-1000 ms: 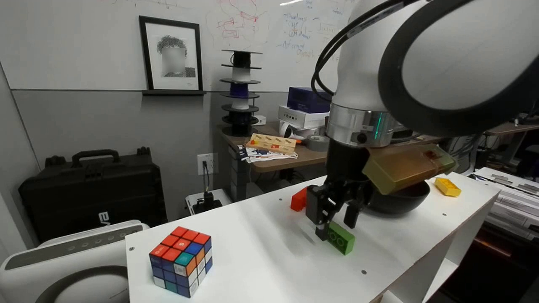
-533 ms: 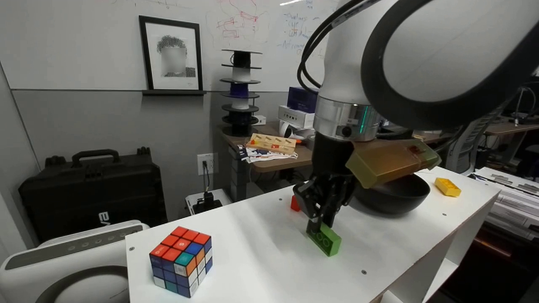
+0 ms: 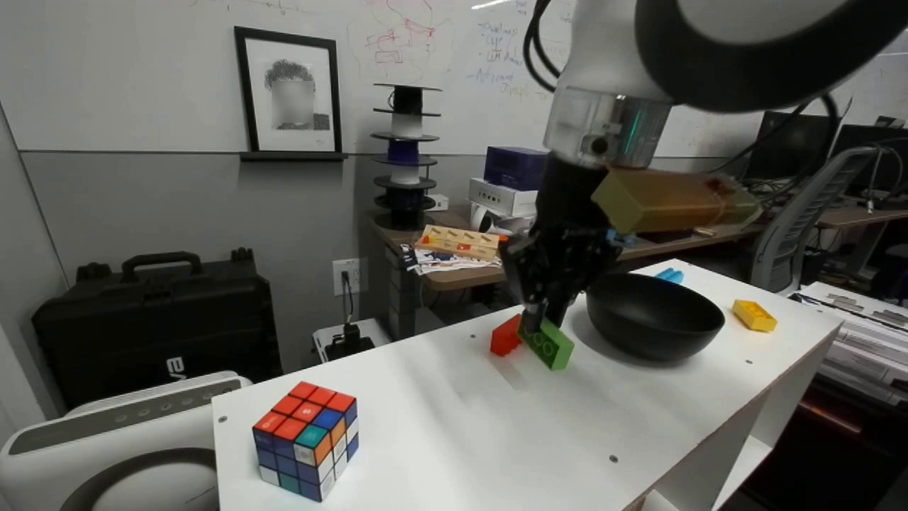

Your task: Pick up the orange, blue, green and yellow objects from the table and put them in the bowl

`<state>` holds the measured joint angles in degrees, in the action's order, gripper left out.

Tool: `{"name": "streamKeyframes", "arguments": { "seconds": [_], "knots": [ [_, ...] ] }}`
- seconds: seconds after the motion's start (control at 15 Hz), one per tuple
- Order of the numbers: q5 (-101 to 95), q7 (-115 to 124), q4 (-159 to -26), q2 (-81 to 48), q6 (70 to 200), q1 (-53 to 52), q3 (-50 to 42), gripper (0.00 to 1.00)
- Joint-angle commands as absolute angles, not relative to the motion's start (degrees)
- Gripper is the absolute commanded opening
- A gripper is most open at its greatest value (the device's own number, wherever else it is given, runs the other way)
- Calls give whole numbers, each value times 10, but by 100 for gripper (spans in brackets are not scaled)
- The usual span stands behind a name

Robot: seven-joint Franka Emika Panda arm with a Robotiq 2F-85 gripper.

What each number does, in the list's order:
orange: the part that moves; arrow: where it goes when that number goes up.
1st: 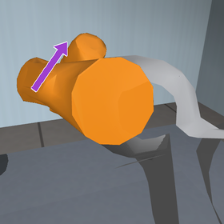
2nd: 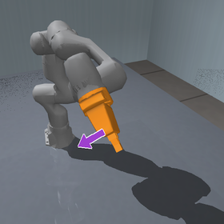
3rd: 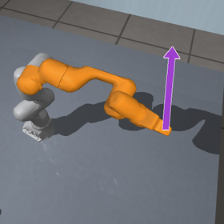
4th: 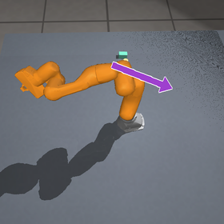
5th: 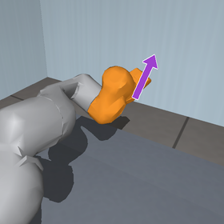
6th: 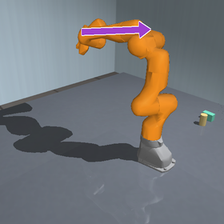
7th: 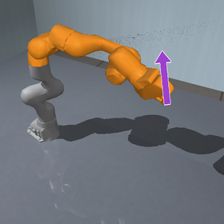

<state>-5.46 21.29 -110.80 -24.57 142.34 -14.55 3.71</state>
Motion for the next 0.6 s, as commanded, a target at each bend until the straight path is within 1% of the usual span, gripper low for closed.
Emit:
{"name": "streamKeyframes", "arguments": {
  "seconds": [0.0,0.33,0.53],
  "knots": [
    [-61,251,-1181,-136,1440,-133,3,7],
    [-87,302,-1220,-93,1491,-82,-47,7],
    [-114,320,-1200,-134,1519,-62,-68,7]
  ]
}}
